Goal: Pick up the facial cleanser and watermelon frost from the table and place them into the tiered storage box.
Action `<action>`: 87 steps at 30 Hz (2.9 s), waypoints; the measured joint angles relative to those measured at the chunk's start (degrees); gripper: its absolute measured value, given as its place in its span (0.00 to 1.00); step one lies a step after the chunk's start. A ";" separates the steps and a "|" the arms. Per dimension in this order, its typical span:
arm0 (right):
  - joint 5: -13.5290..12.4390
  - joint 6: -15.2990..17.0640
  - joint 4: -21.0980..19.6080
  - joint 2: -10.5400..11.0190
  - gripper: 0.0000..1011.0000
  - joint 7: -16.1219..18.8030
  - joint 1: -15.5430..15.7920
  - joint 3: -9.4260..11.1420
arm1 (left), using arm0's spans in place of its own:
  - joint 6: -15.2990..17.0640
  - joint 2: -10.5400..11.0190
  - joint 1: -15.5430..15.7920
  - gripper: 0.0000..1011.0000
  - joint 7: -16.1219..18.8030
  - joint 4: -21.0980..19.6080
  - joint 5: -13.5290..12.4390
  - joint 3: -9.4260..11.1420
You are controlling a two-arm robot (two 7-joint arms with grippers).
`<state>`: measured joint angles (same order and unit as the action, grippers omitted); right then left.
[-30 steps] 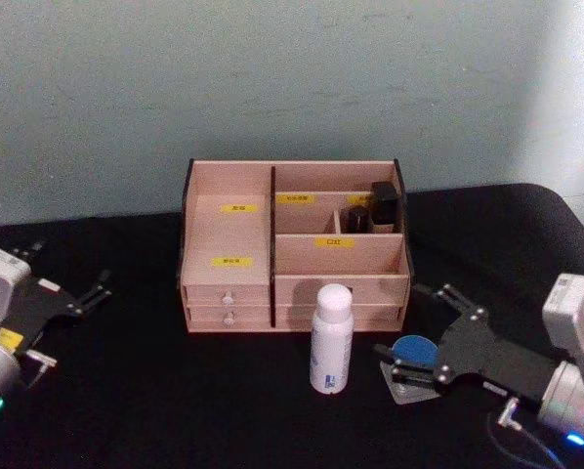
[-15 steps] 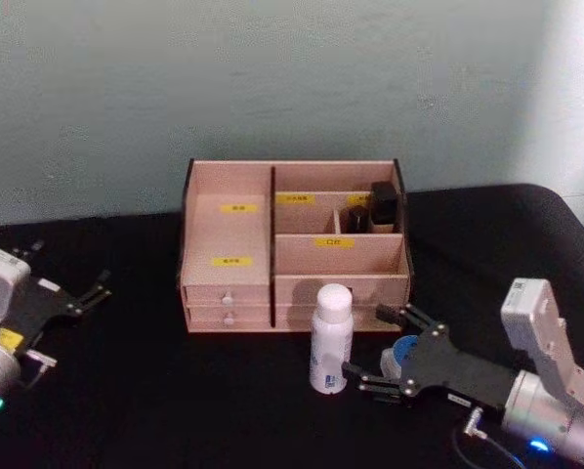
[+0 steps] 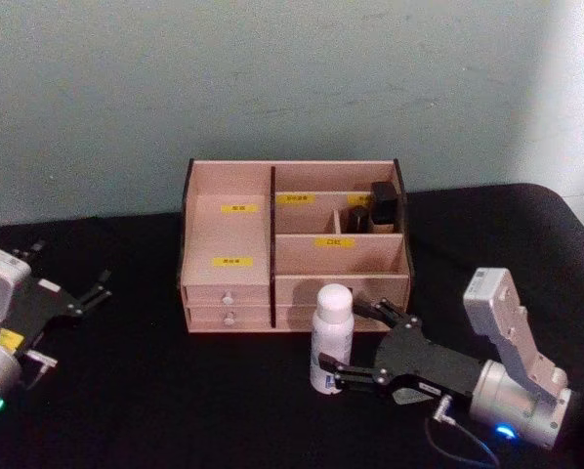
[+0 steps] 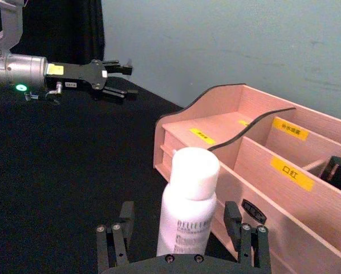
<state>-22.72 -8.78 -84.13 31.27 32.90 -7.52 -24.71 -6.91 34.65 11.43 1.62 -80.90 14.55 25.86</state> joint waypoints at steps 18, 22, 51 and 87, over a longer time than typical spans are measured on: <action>1.79 1.35 4.32 -4.11 0.99 0.34 -3.37 -0.99 | 0.00 0.00 0.00 0.99 0.00 0.00 0.00 0.00; 2.13 1.63 4.55 -4.35 0.99 0.00 -3.45 -0.95 | 0.00 0.00 0.00 0.99 0.00 0.00 0.00 0.00; 2.33 2.25 4.39 -4.43 0.99 -0.30 -3.30 -0.58 | 0.00 0.00 0.00 0.99 0.00 0.00 0.00 0.00; 2.24 2.17 4.38 -4.41 0.59 -0.30 -3.30 -0.59 | 0.00 0.00 0.00 0.99 0.00 0.00 0.00 0.00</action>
<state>-20.48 -6.61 -79.74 26.86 32.60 -10.82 -25.30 -6.91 34.65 11.43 1.62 -80.90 14.55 25.86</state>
